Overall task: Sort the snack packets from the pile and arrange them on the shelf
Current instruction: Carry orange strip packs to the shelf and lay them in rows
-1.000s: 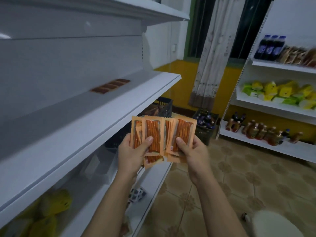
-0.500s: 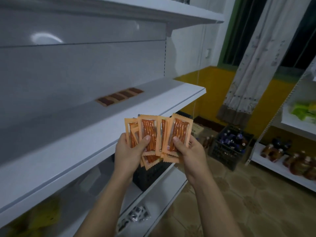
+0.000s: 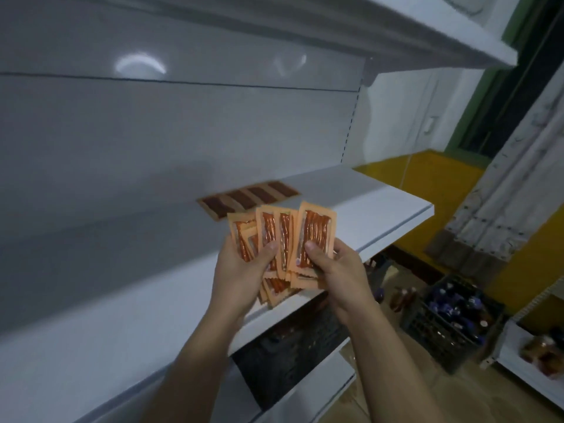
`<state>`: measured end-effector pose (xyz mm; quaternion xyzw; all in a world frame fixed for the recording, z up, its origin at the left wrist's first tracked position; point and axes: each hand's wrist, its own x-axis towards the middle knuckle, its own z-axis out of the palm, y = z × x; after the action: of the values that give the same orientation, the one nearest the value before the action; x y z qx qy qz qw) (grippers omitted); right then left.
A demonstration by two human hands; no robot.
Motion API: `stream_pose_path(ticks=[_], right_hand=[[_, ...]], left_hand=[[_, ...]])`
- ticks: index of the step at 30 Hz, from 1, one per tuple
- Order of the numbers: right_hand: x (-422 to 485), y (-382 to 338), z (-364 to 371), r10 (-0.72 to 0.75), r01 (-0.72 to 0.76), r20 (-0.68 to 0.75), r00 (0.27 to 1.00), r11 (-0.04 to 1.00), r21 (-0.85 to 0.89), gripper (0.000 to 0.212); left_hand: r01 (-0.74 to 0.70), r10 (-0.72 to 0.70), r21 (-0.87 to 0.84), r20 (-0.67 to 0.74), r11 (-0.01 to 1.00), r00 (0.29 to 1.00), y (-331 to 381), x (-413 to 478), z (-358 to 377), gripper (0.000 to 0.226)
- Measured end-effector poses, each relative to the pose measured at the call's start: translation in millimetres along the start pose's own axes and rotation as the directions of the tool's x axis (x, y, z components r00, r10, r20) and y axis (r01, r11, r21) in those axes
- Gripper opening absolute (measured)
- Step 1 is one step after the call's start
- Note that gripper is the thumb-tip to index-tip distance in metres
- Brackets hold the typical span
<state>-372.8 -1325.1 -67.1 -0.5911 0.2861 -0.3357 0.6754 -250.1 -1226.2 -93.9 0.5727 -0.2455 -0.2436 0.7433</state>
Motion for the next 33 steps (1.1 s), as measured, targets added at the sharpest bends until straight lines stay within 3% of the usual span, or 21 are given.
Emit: stream_pose_path(ticks=[5,9,13,18,22,24,27,30,32,33], right_hand=[[31,8,50,0.037,-0.04,0.139,0.99,0.999,0.018,0.019],[47,5,78,0.035,-0.048,0.32,0.947,0.998,0.033,0.02],[63,4,94,0.055,-0.081,0.402,0.914,0.996,0.049,0.018],[97,2,96,0.006,-0.025,0.552,0.834,0.999,0.026,0.021],[135,0,80,-0.059,0.07,0.476,0.877,0.998,-0.005,0.012],[152,5,66,-0.017,0.047,0.393,0.919,0.997,-0.066,0.01],[161,22,50,0.097,-0.035,0.421,0.902,0.988,-0.151,0.006],[158,37,54,0.017,0.151,0.454,0.891,0.931,-0.332,0.027],[159,37,61,-0.049,0.313,0.469,0.882,0.805,-0.505,0.044],[158,37,64,-0.076,0.391,0.478,0.875,0.693,-0.606,0.05]], left_hand=[[-0.026,0.027,0.013,-0.08,1.0,0.996,7,14,-30,0.037],[-0.055,0.05,-0.033,-0.157,0.998,0.986,17,21,-45,0.054],[-0.054,0.036,-0.054,-0.291,0.997,0.956,26,23,-47,0.06],[-0.08,0.026,-0.113,-0.417,0.99,0.909,38,28,-32,0.033],[-0.131,0.025,-0.182,-0.491,0.974,0.871,34,38,-29,0.028],[-0.142,0.009,-0.193,-0.562,0.971,0.827,29,41,-26,0.026],[-0.113,0.016,-0.123,-0.604,0.986,0.797,21,44,-19,0.019],[-0.076,0.051,-0.017,-0.595,0.997,0.802,17,45,-15,0.02],[-0.061,0.057,0.014,-0.598,0.998,0.799,14,45,-16,0.023],[-0.054,0.065,0.037,-0.606,0.998,0.792,13,45,-17,0.025]])
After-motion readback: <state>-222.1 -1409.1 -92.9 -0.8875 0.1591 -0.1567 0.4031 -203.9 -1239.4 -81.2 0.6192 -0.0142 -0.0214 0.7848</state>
